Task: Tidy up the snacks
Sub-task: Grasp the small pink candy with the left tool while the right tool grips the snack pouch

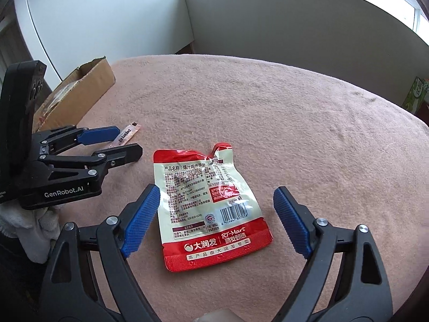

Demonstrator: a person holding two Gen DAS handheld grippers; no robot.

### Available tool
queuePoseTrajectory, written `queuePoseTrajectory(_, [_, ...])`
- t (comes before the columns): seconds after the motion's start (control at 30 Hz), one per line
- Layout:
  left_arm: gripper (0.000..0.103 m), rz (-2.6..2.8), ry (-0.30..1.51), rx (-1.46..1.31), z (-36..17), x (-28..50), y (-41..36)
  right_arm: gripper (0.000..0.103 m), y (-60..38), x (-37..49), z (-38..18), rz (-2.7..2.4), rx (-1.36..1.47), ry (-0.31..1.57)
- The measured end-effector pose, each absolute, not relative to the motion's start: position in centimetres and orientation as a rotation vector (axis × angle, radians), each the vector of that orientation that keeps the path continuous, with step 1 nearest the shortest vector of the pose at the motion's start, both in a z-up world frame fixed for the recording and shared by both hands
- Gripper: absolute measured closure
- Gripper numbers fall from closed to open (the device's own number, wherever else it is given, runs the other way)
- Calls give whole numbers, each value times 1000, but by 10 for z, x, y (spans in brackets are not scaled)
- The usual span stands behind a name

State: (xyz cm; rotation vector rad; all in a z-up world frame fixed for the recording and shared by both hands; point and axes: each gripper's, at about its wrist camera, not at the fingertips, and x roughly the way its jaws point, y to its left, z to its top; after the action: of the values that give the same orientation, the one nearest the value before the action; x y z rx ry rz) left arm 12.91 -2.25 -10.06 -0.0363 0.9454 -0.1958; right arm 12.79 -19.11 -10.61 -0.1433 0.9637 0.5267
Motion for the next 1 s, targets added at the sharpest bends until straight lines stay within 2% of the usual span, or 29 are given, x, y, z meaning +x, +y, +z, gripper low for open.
queuePoseTrajectory(0.57, [71, -177, 931, -23, -101, 128, -19, 12, -169, 126, -118, 518, -257, 982])
queuePoseTrajectory(0.63, [73, -176, 930, -22, -100, 127, -19, 18, -171, 127, -117, 507, -250, 977])
queuePoseTrajectory(0.73, [75, -175, 930, -22, -101, 127, -19, 21, -173, 127, -115, 508, -243, 977])
queuePoseTrajectory(0.83, [84, -173, 927, -14, -100, 125, -19, 26, -173, 127, -113, 499, -244, 968])
queuePoseTrajectory(1.0, [84, -172, 920, 12, -100, 123, -21, 34, -178, 127, -108, 486, -228, 963])
